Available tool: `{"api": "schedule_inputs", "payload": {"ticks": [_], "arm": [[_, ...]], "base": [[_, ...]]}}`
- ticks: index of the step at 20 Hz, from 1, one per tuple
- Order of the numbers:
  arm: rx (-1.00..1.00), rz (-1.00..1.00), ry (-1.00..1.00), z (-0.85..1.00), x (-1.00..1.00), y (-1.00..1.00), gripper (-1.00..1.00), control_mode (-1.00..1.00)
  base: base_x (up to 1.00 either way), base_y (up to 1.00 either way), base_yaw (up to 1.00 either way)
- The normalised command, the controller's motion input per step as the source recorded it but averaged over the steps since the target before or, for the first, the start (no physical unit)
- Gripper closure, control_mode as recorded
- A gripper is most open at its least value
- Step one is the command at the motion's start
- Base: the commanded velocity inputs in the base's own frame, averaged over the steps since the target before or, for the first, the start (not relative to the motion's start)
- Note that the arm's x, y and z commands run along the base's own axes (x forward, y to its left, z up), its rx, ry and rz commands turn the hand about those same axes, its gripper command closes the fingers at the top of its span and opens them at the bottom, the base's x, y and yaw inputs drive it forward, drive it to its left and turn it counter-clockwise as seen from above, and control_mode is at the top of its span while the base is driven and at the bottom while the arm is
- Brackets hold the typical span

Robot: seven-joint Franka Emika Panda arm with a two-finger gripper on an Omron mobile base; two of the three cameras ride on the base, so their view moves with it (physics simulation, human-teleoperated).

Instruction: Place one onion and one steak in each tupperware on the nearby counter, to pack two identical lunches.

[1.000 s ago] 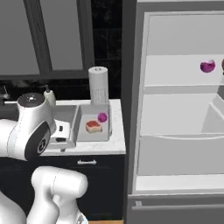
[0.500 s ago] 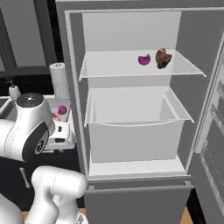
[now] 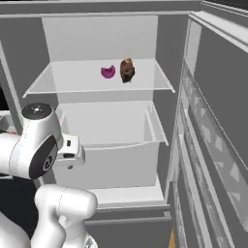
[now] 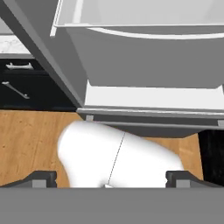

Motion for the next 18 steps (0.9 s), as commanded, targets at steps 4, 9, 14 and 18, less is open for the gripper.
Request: {"api": "schedule_inputs", "payload": {"ticks": [4,9,14,18], "arm": [[0.00,0.00,0.00,0.00,0.00,0.00,-1.00,1.00],[0.00,0.00,0.00,0.00,0.00,0.00,-1.00,1.00],[0.00,0.00,0.00,0.00,0.00,0.00,-1.00,1.00],[0.00,0.00,0.00,0.00,0.00,0.00,-1.00,1.00]], "base": [[0.81,-0.18,-0.02],[0.12,-0.54,-0.12],[0.06,-0.43,0.00],[0.56,-0.04,0.00]]}}
